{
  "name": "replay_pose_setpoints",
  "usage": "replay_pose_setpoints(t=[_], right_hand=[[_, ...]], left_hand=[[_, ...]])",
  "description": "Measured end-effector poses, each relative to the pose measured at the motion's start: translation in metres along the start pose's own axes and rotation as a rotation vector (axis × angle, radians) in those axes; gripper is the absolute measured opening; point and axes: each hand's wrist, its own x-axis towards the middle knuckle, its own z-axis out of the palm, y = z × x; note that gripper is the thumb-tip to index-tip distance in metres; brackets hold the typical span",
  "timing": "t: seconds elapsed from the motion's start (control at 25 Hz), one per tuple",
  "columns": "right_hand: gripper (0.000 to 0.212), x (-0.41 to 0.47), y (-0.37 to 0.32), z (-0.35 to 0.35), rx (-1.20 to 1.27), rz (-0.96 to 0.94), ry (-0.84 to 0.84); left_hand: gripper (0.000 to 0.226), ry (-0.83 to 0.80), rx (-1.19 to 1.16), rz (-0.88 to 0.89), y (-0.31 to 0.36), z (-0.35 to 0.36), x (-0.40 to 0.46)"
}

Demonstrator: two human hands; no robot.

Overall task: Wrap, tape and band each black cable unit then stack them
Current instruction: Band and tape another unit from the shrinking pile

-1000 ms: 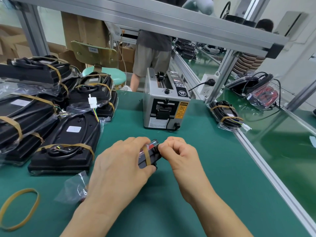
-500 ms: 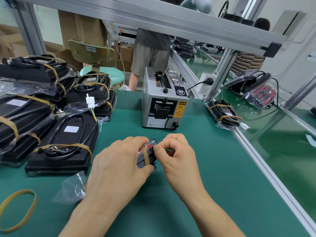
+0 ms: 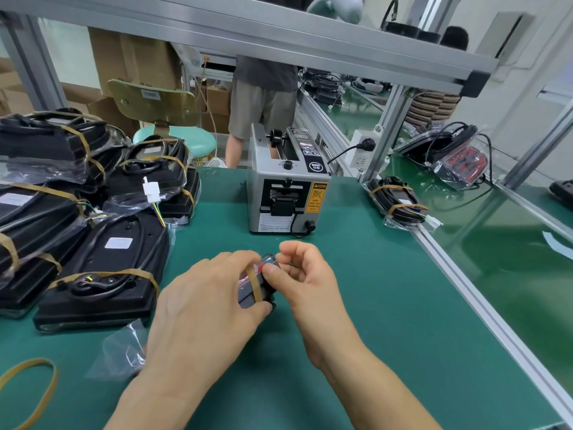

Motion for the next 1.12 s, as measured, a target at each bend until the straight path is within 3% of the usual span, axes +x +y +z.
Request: replay_pose_setpoints(t=[0.2,0.32,0.48,0.6,0.68,0.8,0.88,1.0,1.12], right_hand=[[0.035,-0.004,0.0,-0.004,-0.015,-0.043,-0.093],[0.042,0.003,-0.004,-0.01,0.037,0.031,-0.161],[0.026,0.015,-0.007,-0.012,0.182,0.167,-0.17],[0.014,0.02,-0.007,-0.018,0.146,0.159,-0.088],[0.012,0.015,-0.012,-0.031,0.067,0.022,-0.083],[0.052,0.003,-0.029,-0.041,-0.329,-0.42,-0.355],[0.072,0.003,-0.045,-0.042,-0.563,-0.61,-0.494],[0.081,0.012,-0.067,-0.042,-0.709,-0.588,-0.537],[0.059,0.02,-0.068,-0.038,-0.674,-0.499,-0.596]], left_hand=[[0.045,0.018,0.0,0.008,-0.002,0.002,0.002],[0.048,0.008,0.003,0.019,-0.003,0.002,0.0],[0.057,-0.05,0.095,0.064,-0.001,0.002,0.001],[0.066,-0.074,0.094,0.073,-0.002,-0.003,0.003],[0.074,-0.062,-0.079,0.05,-0.009,-0.014,0.002],[0.075,-0.053,-0.68,0.045,-0.029,-0.028,0.002],[0.078,-0.05,-1.018,0.115,-0.039,-0.032,0.0],[0.078,0.003,-1.313,0.116,-0.05,-0.024,-0.005],[0.077,0.017,-1.355,0.117,-0.059,-0.023,-0.012]])
